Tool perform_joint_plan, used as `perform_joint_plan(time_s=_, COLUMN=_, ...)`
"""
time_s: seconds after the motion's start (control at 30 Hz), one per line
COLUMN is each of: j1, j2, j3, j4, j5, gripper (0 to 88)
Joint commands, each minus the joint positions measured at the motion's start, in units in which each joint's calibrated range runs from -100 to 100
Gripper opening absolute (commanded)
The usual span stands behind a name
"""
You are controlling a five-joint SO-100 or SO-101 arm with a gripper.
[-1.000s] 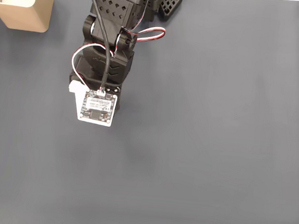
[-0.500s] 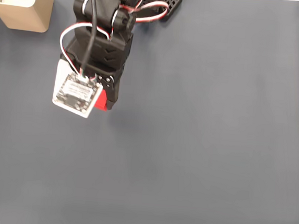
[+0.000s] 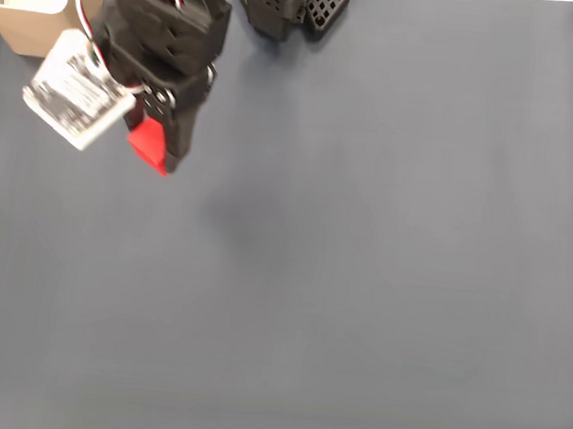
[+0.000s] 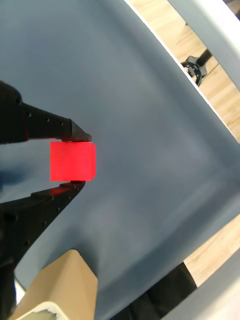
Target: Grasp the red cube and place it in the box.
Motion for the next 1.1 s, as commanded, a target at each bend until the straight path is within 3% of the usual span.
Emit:
perform_joint_plan(time_s=0.0, j1=3.12, j2=-3.27, j3=-3.42, j4=0.35, j5=-0.73, gripper=0.0)
perform_joint_plan(time_s=1.07, j1=28.33, j2=3.49, j3=-15.1, j4=-3.01, j5=-2.39, gripper=0.0)
